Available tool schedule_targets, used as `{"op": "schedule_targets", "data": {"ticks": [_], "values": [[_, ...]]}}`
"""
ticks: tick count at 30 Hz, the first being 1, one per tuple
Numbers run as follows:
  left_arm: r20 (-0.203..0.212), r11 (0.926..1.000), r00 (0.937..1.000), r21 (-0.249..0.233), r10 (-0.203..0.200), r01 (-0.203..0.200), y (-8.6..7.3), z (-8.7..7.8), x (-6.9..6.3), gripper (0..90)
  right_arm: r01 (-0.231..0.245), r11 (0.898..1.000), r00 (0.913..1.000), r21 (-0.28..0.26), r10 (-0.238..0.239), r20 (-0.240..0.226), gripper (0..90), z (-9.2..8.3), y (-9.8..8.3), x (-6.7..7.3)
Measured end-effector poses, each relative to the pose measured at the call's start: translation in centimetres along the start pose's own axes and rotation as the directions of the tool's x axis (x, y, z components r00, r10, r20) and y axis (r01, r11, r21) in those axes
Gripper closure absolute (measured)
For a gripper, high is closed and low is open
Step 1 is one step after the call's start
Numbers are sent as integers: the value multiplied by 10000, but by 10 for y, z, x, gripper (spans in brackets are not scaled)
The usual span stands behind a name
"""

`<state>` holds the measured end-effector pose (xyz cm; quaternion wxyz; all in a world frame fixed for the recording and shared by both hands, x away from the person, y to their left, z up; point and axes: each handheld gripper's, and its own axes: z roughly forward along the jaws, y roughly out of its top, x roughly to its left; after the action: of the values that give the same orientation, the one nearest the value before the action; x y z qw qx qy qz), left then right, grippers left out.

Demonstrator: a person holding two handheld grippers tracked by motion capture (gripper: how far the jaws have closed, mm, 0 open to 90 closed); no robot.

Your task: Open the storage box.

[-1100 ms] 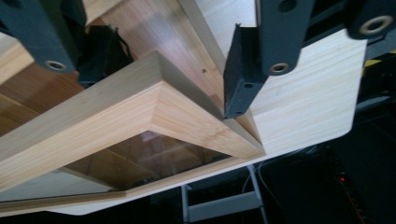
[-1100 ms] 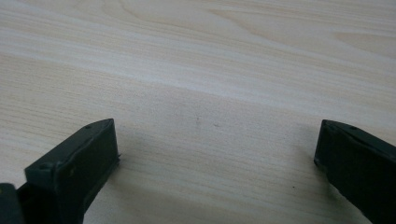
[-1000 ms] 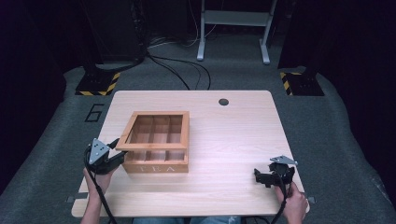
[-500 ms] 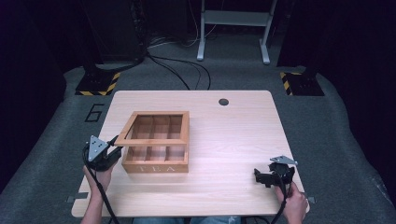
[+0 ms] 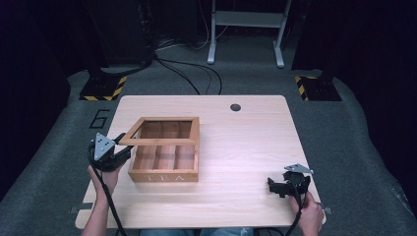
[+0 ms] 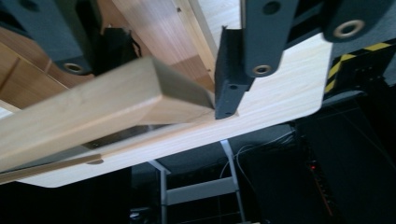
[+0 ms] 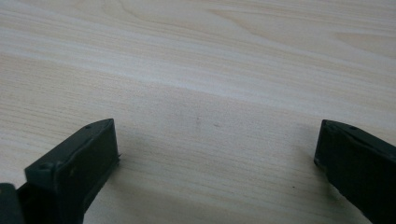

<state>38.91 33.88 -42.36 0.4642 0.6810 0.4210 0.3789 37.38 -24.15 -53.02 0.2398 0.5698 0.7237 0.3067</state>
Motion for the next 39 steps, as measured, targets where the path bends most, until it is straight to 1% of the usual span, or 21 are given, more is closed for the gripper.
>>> {"op": "schedule_targets", "data": {"ticks": [1,3,5,7,14,17,24,28,29,31,33,39], "values": [[-5,10000,10000,-50,-44,44,2,1,1,581,0,10000,10000,3,0,2,0,0,0,0],[-118,10000,9999,9,63,-63,6,1,1,592,0,10000,10000,4,0,3,0,0,0,0],[-136,10000,9999,-22,39,-39,9,2,2,602,0,10000,10000,-1,0,-3,0,0,0,0],[-154,9999,9998,57,84,-83,13,3,4,608,-2,10000,10000,-2,2,-1,0,0,0,0],[-88,9999,10000,149,-37,39,25,8,9,618,1,10000,10000,1,-1,-1,0,0,0,0],[-31,9995,9999,262,-147,148,30,10,11,620,-6,10000,10000,-3,6,-3,0,0,0,0],[94,9988,9996,415,-252,248,39,13,16,625,1,10000,10000,3,-1,0,0,0,0,0],[92,9985,9997,498,-226,221,44,15,18,627,-3,10000,10000,2,3,0,0,0,0,0],[100,9985,9996,465,-282,277,45,16,18,628,0,10000,10000,2,0,-2,0,0,0,0],[149,9982,9996,558,-222,214,47,17,20,628,-2,10000,10000,-1,2,-1,0,0,0,0],[147,9982,9995,533,-288,280,49,18,21,629,-3,10000,10000,-1,3,1,0,0,0,0],[284,9969,9990,713,-348,327,59,23,27,631,-1,10000,10000,-2,1,-3,0,0,0,0]]}}
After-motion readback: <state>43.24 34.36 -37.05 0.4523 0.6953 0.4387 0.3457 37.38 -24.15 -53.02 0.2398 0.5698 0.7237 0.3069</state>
